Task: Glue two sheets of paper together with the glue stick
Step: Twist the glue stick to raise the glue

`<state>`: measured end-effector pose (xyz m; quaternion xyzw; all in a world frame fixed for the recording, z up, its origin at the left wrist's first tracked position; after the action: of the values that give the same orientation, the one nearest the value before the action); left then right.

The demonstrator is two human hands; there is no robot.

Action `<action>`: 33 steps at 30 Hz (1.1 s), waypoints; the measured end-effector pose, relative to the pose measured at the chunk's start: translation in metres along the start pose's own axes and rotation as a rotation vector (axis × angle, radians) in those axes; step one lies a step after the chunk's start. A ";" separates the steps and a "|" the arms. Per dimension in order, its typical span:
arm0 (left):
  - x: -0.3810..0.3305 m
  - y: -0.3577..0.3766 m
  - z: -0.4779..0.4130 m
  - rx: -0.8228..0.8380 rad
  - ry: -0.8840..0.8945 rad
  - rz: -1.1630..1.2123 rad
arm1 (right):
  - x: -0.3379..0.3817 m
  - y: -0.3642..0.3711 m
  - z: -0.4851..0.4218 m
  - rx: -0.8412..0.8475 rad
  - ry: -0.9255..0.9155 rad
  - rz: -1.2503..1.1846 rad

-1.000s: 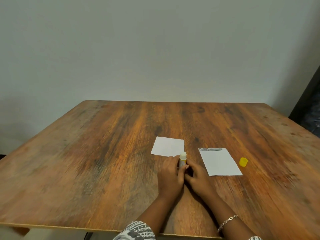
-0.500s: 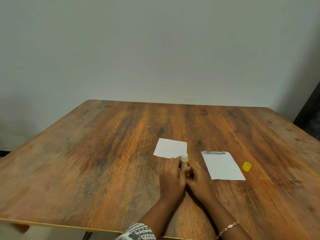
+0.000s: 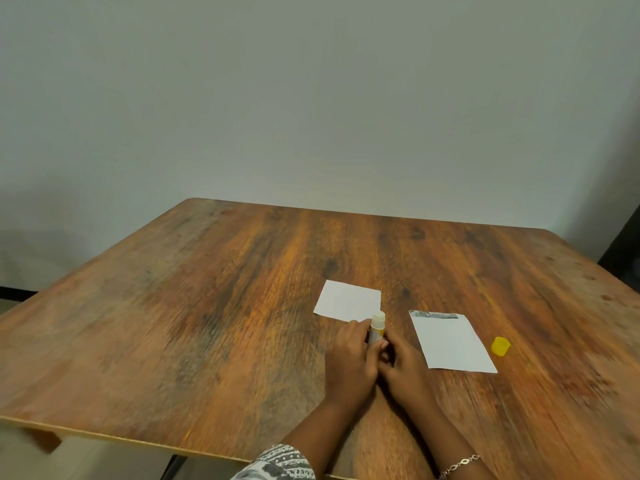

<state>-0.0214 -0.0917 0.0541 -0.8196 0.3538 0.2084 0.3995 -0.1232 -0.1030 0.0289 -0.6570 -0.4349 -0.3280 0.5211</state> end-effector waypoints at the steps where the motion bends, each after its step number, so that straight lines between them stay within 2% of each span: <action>1: 0.000 0.001 0.000 -0.003 0.000 -0.003 | -0.002 0.000 0.000 0.019 0.007 -0.022; 5: 0.004 0.001 0.000 -0.011 -0.019 0.007 | -0.007 0.002 -0.001 0.060 0.032 -0.009; 10: 0.007 -0.002 -0.001 -0.022 -0.048 0.057 | -0.005 -0.001 -0.001 0.010 0.032 0.042; 18: 0.012 -0.004 0.000 -0.041 -0.088 0.097 | -0.006 -0.004 0.001 0.029 0.059 -0.094; 22: 0.010 -0.005 -0.002 -0.032 -0.106 0.119 | 0.001 0.000 0.001 0.041 0.033 0.008; 28: 0.009 0.002 -0.001 0.013 -0.066 0.125 | -0.005 0.000 0.001 0.059 0.064 -0.019; 33: 0.013 -0.003 -0.002 -0.029 -0.097 0.175 | 0.003 0.003 0.001 0.056 0.032 0.052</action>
<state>-0.0108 -0.0974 0.0486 -0.7802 0.4013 0.2869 0.3847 -0.1191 -0.1011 0.0302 -0.6481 -0.4183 -0.3124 0.5545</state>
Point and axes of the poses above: each hand's wrist, its own z-axis away from the middle knuckle, its own y-axis out of the palm, x = y × z, the point moved 10 cm from there along -z, towards the middle knuckle, and after that the axes turned 7 degrees about -z, right-handed, at the moved point
